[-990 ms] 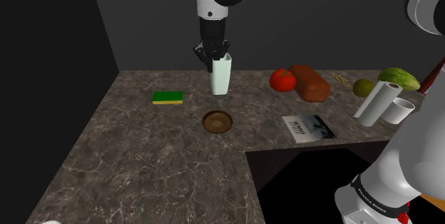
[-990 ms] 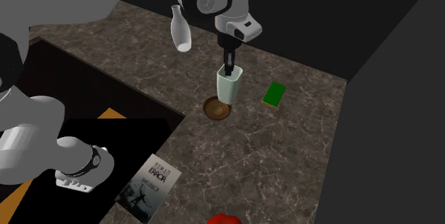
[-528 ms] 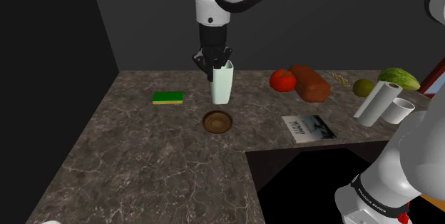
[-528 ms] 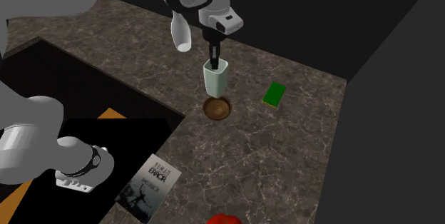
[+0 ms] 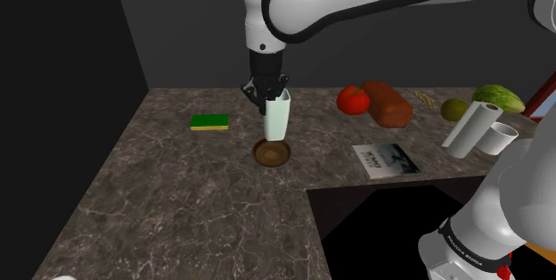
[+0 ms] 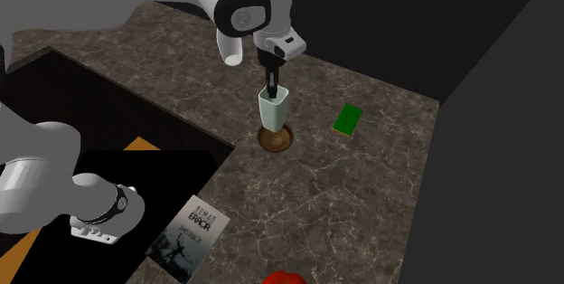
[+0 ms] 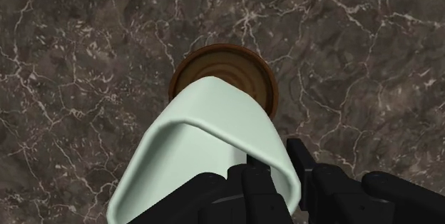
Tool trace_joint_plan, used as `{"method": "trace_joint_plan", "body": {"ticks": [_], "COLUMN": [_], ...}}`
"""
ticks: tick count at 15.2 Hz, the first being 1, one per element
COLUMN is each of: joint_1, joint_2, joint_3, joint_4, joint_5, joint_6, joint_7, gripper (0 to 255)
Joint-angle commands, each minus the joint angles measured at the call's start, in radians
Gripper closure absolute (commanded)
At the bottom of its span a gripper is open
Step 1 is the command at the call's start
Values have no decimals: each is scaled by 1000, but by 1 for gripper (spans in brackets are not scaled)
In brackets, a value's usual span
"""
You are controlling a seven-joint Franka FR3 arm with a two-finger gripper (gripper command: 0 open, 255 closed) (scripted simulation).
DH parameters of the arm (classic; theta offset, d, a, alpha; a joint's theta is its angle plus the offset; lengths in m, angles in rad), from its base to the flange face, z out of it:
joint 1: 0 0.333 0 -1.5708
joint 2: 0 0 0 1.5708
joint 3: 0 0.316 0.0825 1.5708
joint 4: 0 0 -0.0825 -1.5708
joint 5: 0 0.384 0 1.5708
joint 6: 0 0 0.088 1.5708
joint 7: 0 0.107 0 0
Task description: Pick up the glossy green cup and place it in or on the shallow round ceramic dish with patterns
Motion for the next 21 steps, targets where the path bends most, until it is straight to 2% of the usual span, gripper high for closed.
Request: {"method": "trace_joint_plan", "body": {"ticks": [1,10,18,19,21], "joint_1": [0,2,2,2,2], "joint_2": [6,41,41,41,41], "joint_3": [0,-2,-2,-2,-2], "joint_4": [-21,-104,-104,-104,-104], "joint_5": [-2,-15,-15,-16,-15], "joint_6": [28,145,145,145,145], "joint_7": [2,13,13,13,13], "gripper": [255,255,255,0,0]}}
